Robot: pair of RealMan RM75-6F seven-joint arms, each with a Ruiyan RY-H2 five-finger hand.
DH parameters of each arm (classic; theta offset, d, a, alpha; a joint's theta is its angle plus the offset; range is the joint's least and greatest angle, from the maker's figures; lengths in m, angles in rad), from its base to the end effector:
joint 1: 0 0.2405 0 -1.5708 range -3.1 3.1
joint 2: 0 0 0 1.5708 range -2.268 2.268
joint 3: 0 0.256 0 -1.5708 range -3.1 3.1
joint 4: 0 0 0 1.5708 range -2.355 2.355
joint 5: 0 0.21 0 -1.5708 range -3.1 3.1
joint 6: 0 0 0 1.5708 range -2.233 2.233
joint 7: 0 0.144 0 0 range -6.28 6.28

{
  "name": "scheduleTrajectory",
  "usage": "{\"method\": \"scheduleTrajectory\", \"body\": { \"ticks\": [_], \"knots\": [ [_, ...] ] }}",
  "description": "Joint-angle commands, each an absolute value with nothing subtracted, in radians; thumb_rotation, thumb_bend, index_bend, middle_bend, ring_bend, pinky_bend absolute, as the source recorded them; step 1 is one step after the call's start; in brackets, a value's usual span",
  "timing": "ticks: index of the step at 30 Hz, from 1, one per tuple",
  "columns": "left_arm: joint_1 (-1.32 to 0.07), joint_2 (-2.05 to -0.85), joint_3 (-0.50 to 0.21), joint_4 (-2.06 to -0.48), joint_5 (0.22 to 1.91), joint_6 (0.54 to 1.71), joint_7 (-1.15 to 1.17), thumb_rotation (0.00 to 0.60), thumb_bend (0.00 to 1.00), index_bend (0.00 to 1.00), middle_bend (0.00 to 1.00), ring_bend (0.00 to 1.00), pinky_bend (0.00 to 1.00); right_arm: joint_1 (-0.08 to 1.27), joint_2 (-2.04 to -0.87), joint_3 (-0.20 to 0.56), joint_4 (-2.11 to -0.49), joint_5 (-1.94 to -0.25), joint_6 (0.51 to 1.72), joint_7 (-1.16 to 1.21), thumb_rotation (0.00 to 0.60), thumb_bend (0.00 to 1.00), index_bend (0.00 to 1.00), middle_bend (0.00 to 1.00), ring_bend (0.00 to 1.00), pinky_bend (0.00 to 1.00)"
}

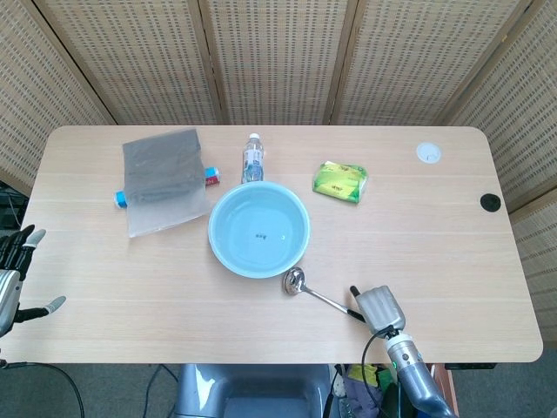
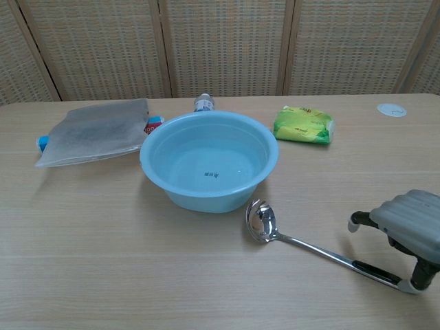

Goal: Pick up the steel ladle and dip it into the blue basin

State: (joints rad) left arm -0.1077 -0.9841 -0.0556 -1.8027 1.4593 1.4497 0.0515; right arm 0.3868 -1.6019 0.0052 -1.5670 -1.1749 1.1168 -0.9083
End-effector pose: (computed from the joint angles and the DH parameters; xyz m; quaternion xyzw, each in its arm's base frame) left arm -0.2842 0.1860 0.1814 -0.5961 -0.3989 -0.3830 0.5820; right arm -0.2307 -0.2244 -0.0412 0.7997 -0.2868 0.1801 0.4958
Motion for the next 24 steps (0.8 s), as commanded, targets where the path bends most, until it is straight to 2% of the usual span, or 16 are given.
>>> {"method": "scheduleTrajectory", "body": {
  "ticks": [1,17,24],
  "knots": [
    [-0.108,-0.984,-0.056,-1.803,1.459,1.449,0.052,0.600,0.00,0.00,0.00,0.00,0.00,0.386,-1.610,0.000,-1.570,-1.170,1.119,-0.914,0.600,0.00,0.24,0.95,0.89,1.00],
    [-0.111,-0.984,-0.056,-1.807,1.454,1.445,0.057,0.600,0.00,0.00,0.00,0.00,0.00,0.383,-1.649,-0.019,-1.537,-1.186,1.162,-0.948,0.600,0.00,0.24,0.95,0.89,1.00],
    [-0.110,-0.981,-0.059,-1.807,1.449,1.446,0.048,0.600,0.00,0.00,0.00,0.00,0.00,0.392,-1.668,0.010,-1.521,-1.148,1.164,-0.960,0.600,0.00,0.24,0.95,0.89,1.00]
  ]
}}
